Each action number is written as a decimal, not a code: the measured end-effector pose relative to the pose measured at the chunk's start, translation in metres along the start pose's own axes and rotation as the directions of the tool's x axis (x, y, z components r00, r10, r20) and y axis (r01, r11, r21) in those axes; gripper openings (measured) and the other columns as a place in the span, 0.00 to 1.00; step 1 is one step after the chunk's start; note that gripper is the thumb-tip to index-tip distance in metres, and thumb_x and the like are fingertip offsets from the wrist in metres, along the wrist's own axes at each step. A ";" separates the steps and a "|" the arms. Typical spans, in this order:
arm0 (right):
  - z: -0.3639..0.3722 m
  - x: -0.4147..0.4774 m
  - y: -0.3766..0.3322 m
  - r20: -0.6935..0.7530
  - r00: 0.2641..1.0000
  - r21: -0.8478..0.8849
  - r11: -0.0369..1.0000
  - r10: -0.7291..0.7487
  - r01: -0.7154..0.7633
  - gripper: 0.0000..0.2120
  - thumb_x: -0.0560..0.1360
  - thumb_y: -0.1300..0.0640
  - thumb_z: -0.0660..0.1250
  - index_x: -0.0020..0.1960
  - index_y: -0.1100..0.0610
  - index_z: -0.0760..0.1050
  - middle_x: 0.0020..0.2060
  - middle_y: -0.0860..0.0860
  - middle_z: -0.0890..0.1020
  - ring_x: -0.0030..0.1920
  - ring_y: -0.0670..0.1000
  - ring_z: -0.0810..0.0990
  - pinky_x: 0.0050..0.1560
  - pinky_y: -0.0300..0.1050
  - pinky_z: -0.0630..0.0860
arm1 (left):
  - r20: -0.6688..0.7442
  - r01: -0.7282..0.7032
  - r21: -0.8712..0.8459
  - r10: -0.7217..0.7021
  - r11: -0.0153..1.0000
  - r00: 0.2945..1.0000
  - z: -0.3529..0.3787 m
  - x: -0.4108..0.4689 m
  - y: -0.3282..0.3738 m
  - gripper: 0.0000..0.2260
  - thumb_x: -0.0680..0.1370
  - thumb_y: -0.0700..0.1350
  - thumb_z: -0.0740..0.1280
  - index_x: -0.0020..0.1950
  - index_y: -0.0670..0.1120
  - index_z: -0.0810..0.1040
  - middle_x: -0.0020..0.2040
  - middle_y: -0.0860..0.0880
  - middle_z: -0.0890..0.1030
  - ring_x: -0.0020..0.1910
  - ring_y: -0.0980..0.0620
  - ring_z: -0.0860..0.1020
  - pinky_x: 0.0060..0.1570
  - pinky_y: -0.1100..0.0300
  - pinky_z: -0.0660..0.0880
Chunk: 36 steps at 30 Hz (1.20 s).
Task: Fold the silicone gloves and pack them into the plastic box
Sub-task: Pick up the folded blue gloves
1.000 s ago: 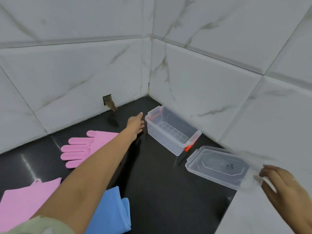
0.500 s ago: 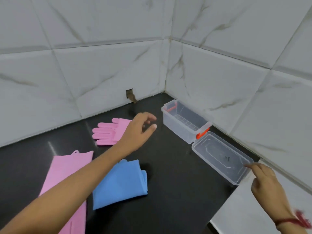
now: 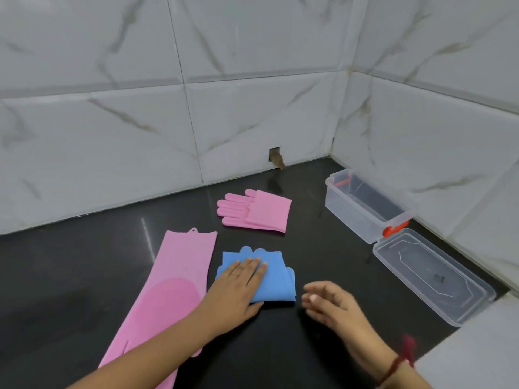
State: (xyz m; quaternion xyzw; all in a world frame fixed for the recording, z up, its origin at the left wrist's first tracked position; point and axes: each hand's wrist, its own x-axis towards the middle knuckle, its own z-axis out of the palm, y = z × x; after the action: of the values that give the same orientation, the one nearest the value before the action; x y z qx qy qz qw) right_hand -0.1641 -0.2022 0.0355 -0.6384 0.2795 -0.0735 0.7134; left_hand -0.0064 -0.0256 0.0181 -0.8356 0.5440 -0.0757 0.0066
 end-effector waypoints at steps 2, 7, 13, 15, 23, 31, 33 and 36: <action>0.014 0.003 0.003 0.094 0.973 0.097 0.970 0.212 -0.221 0.10 0.78 0.59 0.62 0.52 0.63 0.78 0.45 0.58 0.84 0.45 0.52 0.83 0.44 0.40 0.80 | 0.053 -0.013 0.004 0.013 1.000 0.999 0.002 0.007 0.001 0.31 0.71 0.54 0.70 0.69 0.39 0.71 0.66 0.41 0.76 0.64 0.44 0.76 0.63 0.50 0.72; 0.027 0.014 0.006 0.332 0.825 0.305 0.776 0.457 -0.552 0.34 0.74 0.35 0.57 0.57 0.67 0.75 0.52 0.64 0.83 0.54 0.59 0.82 0.47 0.48 0.82 | 0.154 -0.021 -0.031 0.026 0.999 0.988 -0.002 0.024 -0.011 0.27 0.80 0.52 0.55 0.75 0.41 0.58 0.75 0.41 0.64 0.72 0.45 0.65 0.68 0.52 0.63; 0.026 0.036 -0.009 0.393 0.791 0.406 0.683 0.469 -0.607 0.43 0.65 0.30 0.63 0.59 0.68 0.76 0.56 0.66 0.80 0.55 0.63 0.81 0.48 0.53 0.82 | 0.122 -0.057 -0.110 0.071 0.992 0.990 -0.015 0.018 -0.017 0.24 0.79 0.53 0.54 0.73 0.46 0.62 0.70 0.47 0.71 0.65 0.50 0.73 0.59 0.55 0.70; 0.026 0.041 -0.015 0.437 0.767 0.417 0.649 0.471 -0.636 0.38 0.65 0.34 0.68 0.58 0.67 0.77 0.58 0.64 0.79 0.55 0.62 0.81 0.49 0.54 0.82 | 0.124 -0.075 -0.152 0.094 0.985 0.988 -0.015 0.007 -0.007 0.26 0.78 0.54 0.53 0.75 0.46 0.60 0.73 0.46 0.68 0.69 0.49 0.69 0.65 0.56 0.66; 0.029 0.043 -0.016 0.349 0.759 0.250 0.726 0.550 -0.641 0.27 0.60 0.60 0.76 0.58 0.63 0.78 0.49 0.61 0.84 0.46 0.60 0.84 0.47 0.55 0.81 | -0.129 -0.162 -0.163 0.141 0.973 0.982 -0.031 -0.017 0.022 0.24 0.75 0.57 0.55 0.65 0.47 0.77 0.62 0.52 0.80 0.61 0.56 0.78 0.60 0.59 0.73; 0.005 0.050 -0.031 0.349 0.849 0.413 0.748 0.396 -0.519 0.22 0.66 0.63 0.71 0.59 0.63 0.76 0.53 0.61 0.83 0.44 0.59 0.85 0.40 0.52 0.83 | 0.167 0.330 -0.925 -0.576 0.190 0.800 -0.025 -0.017 0.007 0.18 0.74 0.65 0.57 0.63 0.65 0.65 0.66 0.60 0.64 0.64 0.65 0.67 0.64 0.60 0.66; -0.005 0.053 -0.039 0.336 0.882 0.467 0.754 0.331 -0.462 0.21 0.67 0.62 0.70 0.59 0.63 0.76 0.54 0.60 0.83 0.44 0.59 0.85 0.40 0.52 0.83 | 0.384 0.397 -0.912 -0.553 -0.102 0.740 -0.024 -0.004 0.014 0.18 0.75 0.64 0.55 0.62 0.59 0.68 0.66 0.52 0.69 0.58 0.62 0.73 0.57 0.61 0.71; -0.019 0.059 -0.051 0.325 0.911 0.555 0.729 0.252 -0.400 0.21 0.65 0.62 0.71 0.58 0.63 0.78 0.53 0.60 0.83 0.44 0.58 0.85 0.40 0.52 0.83 | 0.684 0.465 -0.656 -0.206 -0.594 0.700 -0.020 0.019 0.019 0.30 0.70 0.69 0.59 0.62 0.48 0.73 0.61 0.42 0.78 0.54 0.46 0.81 0.47 0.56 0.79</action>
State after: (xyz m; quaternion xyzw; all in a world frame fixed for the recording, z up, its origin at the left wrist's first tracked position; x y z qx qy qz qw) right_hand -0.1115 -0.2542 0.0656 -0.3179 0.2655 0.0411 0.9093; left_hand -0.0188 -0.0490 0.0380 -0.5877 -0.0148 0.4709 -0.6578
